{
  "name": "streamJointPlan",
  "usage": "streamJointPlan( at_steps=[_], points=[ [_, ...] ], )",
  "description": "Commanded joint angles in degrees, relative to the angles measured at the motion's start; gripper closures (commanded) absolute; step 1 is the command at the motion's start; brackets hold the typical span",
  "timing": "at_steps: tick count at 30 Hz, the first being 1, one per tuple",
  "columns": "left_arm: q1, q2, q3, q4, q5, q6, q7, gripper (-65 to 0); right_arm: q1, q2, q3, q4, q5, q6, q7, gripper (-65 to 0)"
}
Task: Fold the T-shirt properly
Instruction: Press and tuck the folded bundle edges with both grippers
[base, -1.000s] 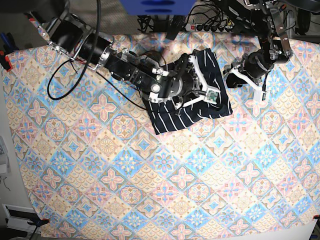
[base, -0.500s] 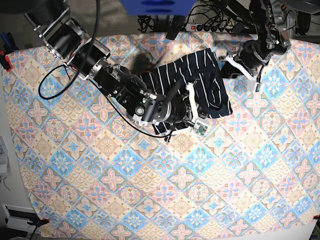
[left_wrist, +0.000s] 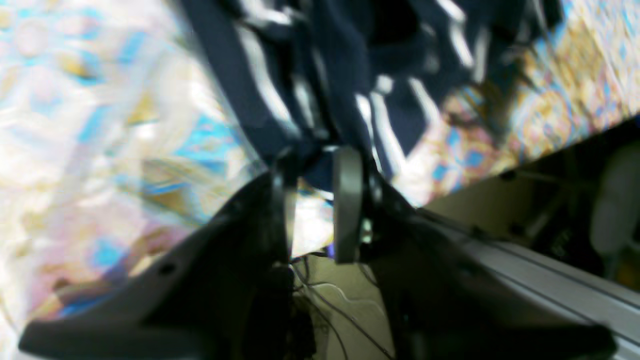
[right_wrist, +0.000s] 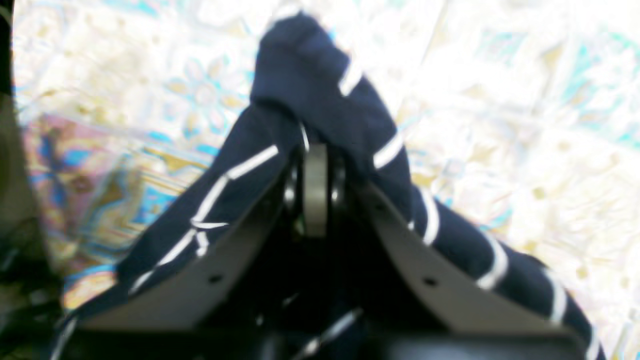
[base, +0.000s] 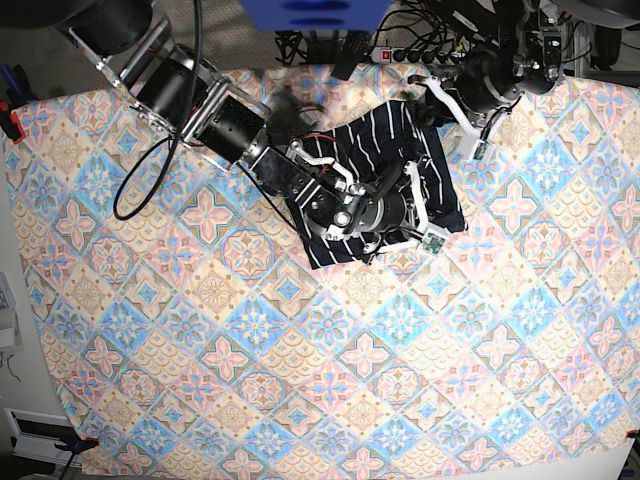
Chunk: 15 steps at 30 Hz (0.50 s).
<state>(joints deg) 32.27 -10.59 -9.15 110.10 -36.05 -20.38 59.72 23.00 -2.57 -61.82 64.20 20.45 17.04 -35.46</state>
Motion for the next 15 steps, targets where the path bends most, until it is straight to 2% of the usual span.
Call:
streamJointPlan(
  at_steps=[1,5,7,10,15],
  points=[
    [0.56,-0.36,0.31,1.06,-0.74,-0.06,-0.87,-12.3,1.57,-1.78,0.42,-0.78,-1.59,0.06,2.63,0.0],
    [0.74,-0.18,2.16,1.06,-0.74,0.03,-0.95,-12.3,1.57,-5.92,0.42,-10.53,-11.00,0.06,8.25,0.0],
    [0.74,-0.27,4.27,1.06,-0.65,0.03,-1.04,-12.3,1.57,-6.43,0.86,-13.88,-14.25,0.06,11.24,0.0],
    [0.48,-0.27,7.26,0.88,-0.56,0.21,-1.04,-12.3,1.57,-6.43,0.94,-14.49,-16.18,0.06,13.27,0.0],
    [0.56,-0.36,8.66,0.80,-0.47,0.21,-1.22,-12.2,2.45,-6.35,1.03,-14.40,-16.36,0.06,13.35,0.0]
  ],
)
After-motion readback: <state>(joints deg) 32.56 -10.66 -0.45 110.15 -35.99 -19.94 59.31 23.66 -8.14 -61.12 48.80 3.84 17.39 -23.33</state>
